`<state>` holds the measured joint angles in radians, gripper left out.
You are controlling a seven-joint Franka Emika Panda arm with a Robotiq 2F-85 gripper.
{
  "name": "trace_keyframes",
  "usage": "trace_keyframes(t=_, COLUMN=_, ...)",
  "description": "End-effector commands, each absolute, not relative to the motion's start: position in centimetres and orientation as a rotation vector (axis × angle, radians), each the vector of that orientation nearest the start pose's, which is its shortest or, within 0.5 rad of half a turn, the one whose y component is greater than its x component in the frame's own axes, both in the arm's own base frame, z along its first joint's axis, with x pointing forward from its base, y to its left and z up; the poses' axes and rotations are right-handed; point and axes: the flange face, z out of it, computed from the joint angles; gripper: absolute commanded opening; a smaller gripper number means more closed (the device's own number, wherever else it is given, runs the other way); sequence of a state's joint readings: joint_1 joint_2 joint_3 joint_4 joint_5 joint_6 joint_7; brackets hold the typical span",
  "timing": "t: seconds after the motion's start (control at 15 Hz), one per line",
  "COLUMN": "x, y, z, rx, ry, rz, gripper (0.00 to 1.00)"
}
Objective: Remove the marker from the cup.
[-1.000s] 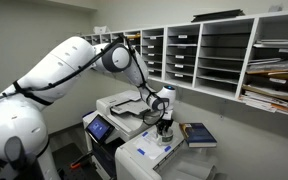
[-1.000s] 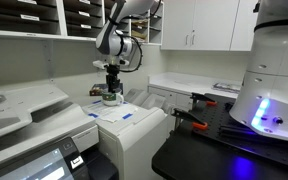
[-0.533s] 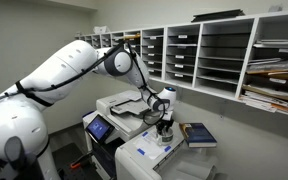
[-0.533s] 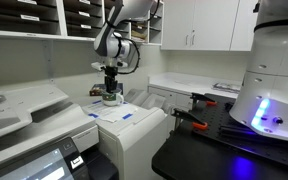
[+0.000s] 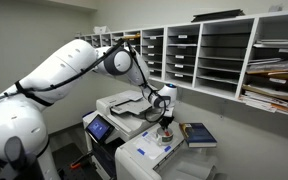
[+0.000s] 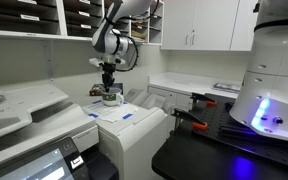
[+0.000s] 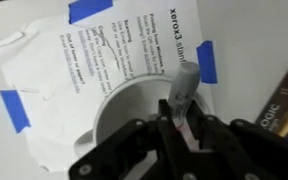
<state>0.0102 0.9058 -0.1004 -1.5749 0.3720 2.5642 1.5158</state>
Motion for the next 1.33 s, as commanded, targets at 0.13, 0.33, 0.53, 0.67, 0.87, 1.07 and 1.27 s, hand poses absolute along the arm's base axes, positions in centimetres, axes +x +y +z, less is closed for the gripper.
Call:
trace_keyframes(t=0.13, x=67.8, y=-3.3, z=19.5, rx=-1.958, ry=2.195, rz=-0.020, gripper=0.06)
trace_keyframes(t=0.33, x=64.3, y=2.1, z=20.4, rx=-2.169, ry=2.155, rz=0.137, gripper=0.06)
trace_keyframes(t=0.53, x=60.2, y=6.7, z=19.9, rx=-2.378, ry=2.206, rz=0.218, gripper=0.06)
trace_keyframes(t=0.67, x=58.5, y=8.2, z=18.7, rx=-2.458, ry=2.249, rz=0.146, gripper=0.06)
trace_keyframes(t=0.87, x=57.1, y=8.8, z=15.7, rx=-2.579, ry=2.163, rz=-0.001, gripper=0.06)
trace_keyframes(t=1.07, x=56.4, y=9.1, z=12.8, rx=-2.721, ry=1.864, rz=-0.092, gripper=0.06)
trace_keyframes(t=1.27, x=55.7, y=8.7, z=10.4, rx=-2.838, ry=1.616, rz=-0.103, gripper=0.06)
